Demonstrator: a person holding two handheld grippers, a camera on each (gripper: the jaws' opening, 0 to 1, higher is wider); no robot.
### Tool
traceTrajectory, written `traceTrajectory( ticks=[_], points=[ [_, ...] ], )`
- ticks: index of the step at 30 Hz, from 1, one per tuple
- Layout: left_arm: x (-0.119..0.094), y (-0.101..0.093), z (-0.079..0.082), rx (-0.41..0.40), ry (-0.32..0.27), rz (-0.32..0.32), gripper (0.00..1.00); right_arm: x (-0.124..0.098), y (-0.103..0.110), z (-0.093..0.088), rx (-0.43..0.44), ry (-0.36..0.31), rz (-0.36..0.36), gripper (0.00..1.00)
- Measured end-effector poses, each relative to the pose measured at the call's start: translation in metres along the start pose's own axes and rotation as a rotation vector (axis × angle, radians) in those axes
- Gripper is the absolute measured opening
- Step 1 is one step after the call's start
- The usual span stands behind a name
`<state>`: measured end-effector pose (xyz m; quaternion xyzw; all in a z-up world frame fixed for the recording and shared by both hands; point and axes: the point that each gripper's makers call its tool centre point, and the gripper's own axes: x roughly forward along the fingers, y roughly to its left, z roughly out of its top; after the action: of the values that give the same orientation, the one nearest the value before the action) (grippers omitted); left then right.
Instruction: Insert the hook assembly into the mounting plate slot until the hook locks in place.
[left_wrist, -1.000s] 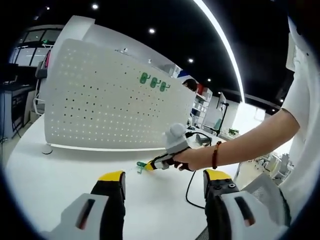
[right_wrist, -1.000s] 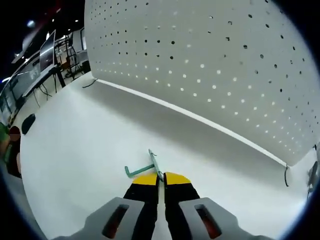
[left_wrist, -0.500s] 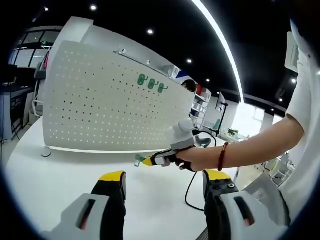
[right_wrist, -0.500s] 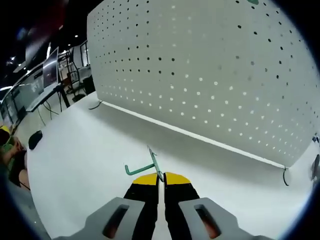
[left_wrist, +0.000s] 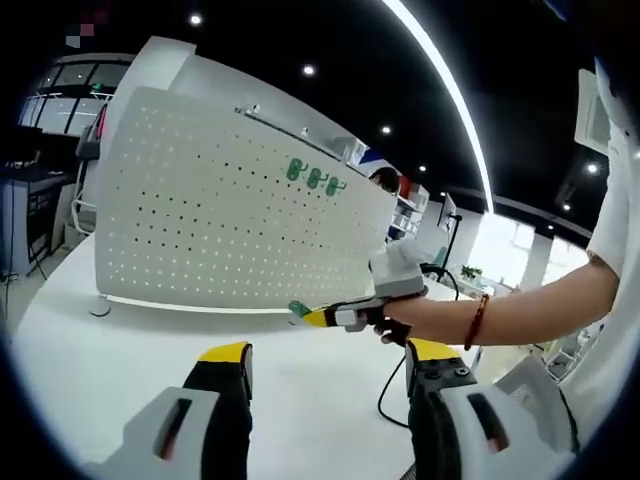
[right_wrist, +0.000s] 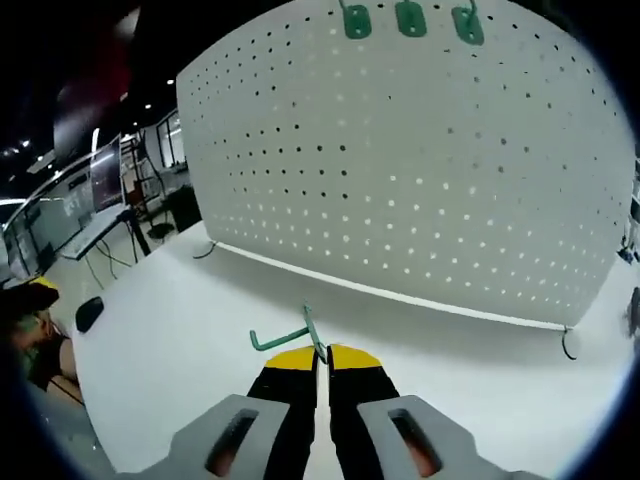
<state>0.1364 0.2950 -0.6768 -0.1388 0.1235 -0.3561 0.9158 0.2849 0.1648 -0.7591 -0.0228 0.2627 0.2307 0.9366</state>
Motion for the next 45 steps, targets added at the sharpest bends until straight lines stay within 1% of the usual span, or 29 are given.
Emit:
traceTrajectory(
  ticks=[1, 5, 9, 11, 13, 14, 16, 18, 20, 22, 25, 27, 32, 35, 39, 40, 42, 43, 45],
  points=[
    [0.001, -0.001, 0.001, -0.005, -0.002, -0.002, 0.63, -0.002, 0.002, 0.003, 0.010, -0.019, 0.002, 0.01],
    [0.003, -0.005, 0.002, -0.004, -0.002, -0.014, 0.62, -0.008, 0.011, 0.008, -0.009, -0.031, 0.009, 0.01],
    [0.003, -0.008, 0.005, -0.004, -0.007, -0.020, 0.62, -0.017, 0.017, 0.018, -0.004, -0.067, 0.021, 0.01],
    [0.003, -0.009, 0.005, -0.007, -0.009, -0.021, 0.62, -0.021, 0.022, 0.021, -0.016, -0.076, 0.027, 0.01],
    [0.003, -0.011, 0.005, -0.008, -0.009, -0.023, 0.62, -0.025, 0.029, 0.025, -0.048, -0.086, 0.041, 0.01],
    [0.003, -0.012, 0.005, -0.011, -0.008, -0.025, 0.62, -0.028, 0.030, 0.026, -0.046, -0.089, 0.041, 0.01],
    [0.003, -0.015, 0.005, -0.014, -0.006, -0.032, 0.62, -0.033, 0.038, 0.031, -0.043, -0.115, 0.062, 0.01],
    [0.003, -0.017, 0.007, -0.012, -0.010, -0.035, 0.62, -0.039, 0.044, 0.033, -0.048, -0.127, 0.070, 0.01],
    [0.004, -0.022, 0.007, 0.002, -0.002, -0.048, 0.61, -0.044, 0.052, 0.034, -0.050, -0.133, 0.094, 0.01],
    [0.004, -0.024, 0.008, 0.010, -0.002, -0.052, 0.61, -0.052, 0.057, 0.036, -0.050, -0.148, 0.098, 0.01],
    [0.003, -0.028, 0.010, -0.003, -0.009, -0.062, 0.61, -0.063, 0.065, 0.039, -0.056, -0.171, 0.108, 0.01],
    [0.003, -0.032, 0.011, -0.010, -0.012, -0.069, 0.60, -0.070, 0.066, 0.041, -0.042, -0.192, 0.107, 0.01],
    [0.002, -0.036, 0.012, -0.013, -0.013, -0.067, 0.59, -0.085, 0.074, 0.039, -0.013, -0.213, 0.119, 0.01],
    [0.002, -0.041, 0.017, -0.020, -0.031, -0.072, 0.58, -0.094, 0.078, 0.037, -0.012, -0.219, 0.119, 0.01],
    [0.002, -0.045, 0.021, -0.035, -0.050, -0.071, 0.53, -0.103, 0.090, 0.038, 0.011, -0.244, 0.158, 0.01],
    [0.003, -0.048, 0.022, -0.042, -0.056, -0.075, 0.52, -0.105, 0.093, 0.038, 0.002, -0.252, 0.160, 0.01],
    [0.003, -0.052, 0.024, -0.050, -0.058, -0.077, 0.52, -0.111, 0.099, 0.039, 0.027, -0.266, 0.174, 0.01],
    [0.003, -0.053, 0.024, -0.050, -0.061, -0.078, 0.51, -0.114, 0.103, 0.040, 0.016, -0.279, 0.182, 0.01],
    [0.003, -0.056, 0.026, -0.066, -0.073, -0.077, 0.50, -0.119, 0.107, 0.040, 0.029, -0.285, 0.190, 0.01]
  ],
)
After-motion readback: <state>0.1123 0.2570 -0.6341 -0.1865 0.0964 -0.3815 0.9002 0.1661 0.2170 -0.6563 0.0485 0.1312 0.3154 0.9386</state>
